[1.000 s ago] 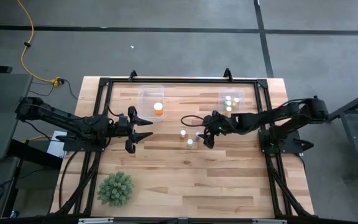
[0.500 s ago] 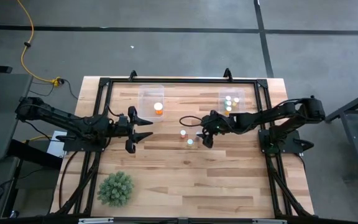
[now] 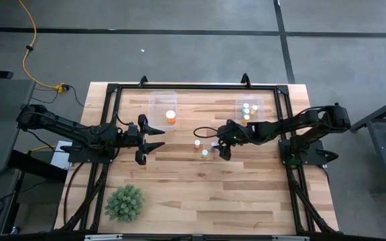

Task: Pick and place medicine bottles into bin by pill shape (circle, oval)
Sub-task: Put the blue capsule bottle into the left transparent bin

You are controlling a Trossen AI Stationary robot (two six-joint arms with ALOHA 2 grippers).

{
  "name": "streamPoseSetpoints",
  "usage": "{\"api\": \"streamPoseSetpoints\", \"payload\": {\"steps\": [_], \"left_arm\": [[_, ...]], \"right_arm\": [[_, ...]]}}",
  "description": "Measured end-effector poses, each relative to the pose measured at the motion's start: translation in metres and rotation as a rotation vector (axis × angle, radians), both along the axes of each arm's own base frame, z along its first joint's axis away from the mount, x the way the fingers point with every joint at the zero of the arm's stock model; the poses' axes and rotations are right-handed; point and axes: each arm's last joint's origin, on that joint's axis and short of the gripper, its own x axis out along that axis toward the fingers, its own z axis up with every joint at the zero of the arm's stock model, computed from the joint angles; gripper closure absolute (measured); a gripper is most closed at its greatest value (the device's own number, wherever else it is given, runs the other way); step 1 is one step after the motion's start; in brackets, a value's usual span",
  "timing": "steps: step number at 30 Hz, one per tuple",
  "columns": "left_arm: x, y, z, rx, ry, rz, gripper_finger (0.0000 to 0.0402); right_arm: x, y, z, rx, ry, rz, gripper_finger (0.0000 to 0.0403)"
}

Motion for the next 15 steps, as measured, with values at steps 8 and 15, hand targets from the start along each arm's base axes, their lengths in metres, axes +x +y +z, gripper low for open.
{"api": "streamPoseSetpoints", "payload": {"steps": [8, 15], "left_arm": [[0.0, 0.0, 0.0, 0.0, 0.0, 0.0, 0.0206], [0.0, 0.0, 0.0, 0.0, 0.0, 0.0, 0.0206]], "right_arm": [[-0.001, 0.011, -0.001, -0.016, 0.016, 0.055, 0.0133], [-0.001, 0.014, -0.001, -0.055, 0.016, 0.037, 0.0133]]}}
